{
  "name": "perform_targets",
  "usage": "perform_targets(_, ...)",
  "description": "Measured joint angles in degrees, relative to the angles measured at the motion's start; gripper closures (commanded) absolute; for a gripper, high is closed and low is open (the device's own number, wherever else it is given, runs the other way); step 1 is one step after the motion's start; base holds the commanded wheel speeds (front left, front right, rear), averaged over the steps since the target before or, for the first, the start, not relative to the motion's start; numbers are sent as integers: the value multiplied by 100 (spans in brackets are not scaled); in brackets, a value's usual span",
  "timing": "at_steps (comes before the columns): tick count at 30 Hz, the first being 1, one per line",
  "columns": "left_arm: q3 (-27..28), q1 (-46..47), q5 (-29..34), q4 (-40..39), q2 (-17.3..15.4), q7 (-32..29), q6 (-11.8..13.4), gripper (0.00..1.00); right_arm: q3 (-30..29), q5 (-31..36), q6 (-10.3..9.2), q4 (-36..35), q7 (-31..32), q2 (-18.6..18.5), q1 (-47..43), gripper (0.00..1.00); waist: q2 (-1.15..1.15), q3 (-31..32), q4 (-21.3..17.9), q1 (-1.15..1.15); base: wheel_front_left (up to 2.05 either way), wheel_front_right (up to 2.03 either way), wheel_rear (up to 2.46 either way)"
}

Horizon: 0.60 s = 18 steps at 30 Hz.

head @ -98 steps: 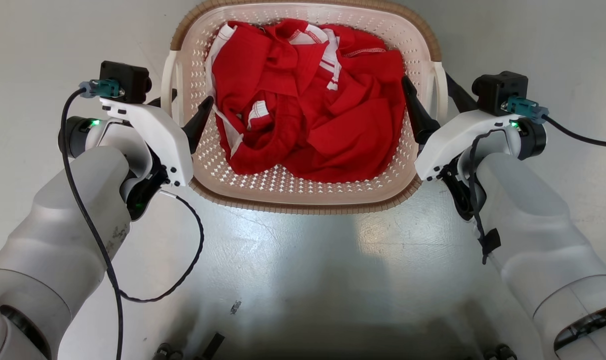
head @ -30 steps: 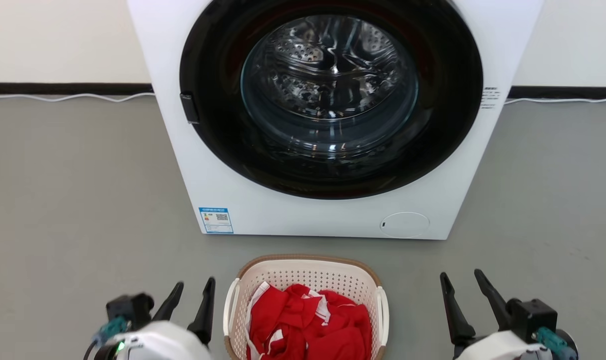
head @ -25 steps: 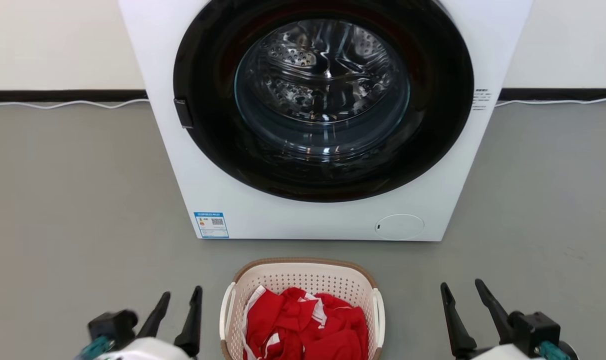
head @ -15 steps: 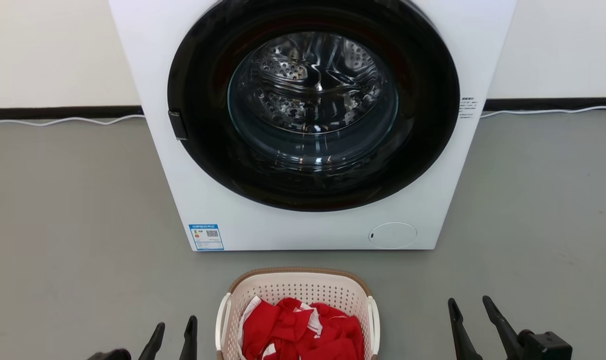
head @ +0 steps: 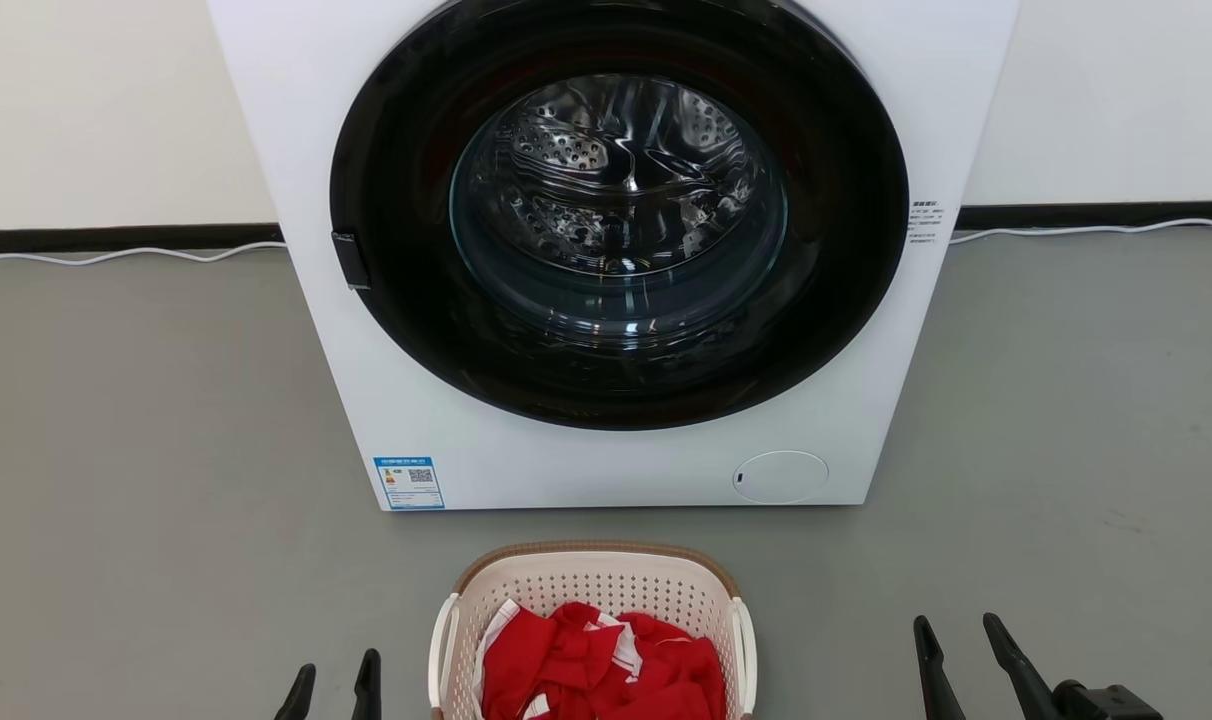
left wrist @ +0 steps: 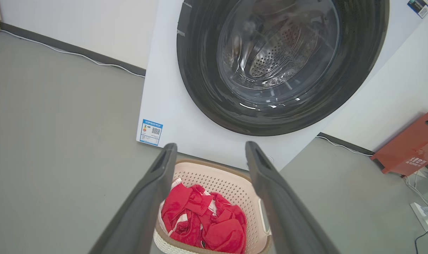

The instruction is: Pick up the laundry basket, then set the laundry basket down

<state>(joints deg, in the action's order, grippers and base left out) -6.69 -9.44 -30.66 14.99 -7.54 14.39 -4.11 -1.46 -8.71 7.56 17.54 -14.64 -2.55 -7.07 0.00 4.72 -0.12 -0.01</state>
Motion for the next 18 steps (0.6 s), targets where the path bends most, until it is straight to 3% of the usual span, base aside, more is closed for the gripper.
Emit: perform_targets(18, 267, 8, 252, 69, 138, 0, -152, 0, -36, 22, 0, 56, 1, 2, 7, 0, 0, -10, 74, 0, 0, 0, 0)
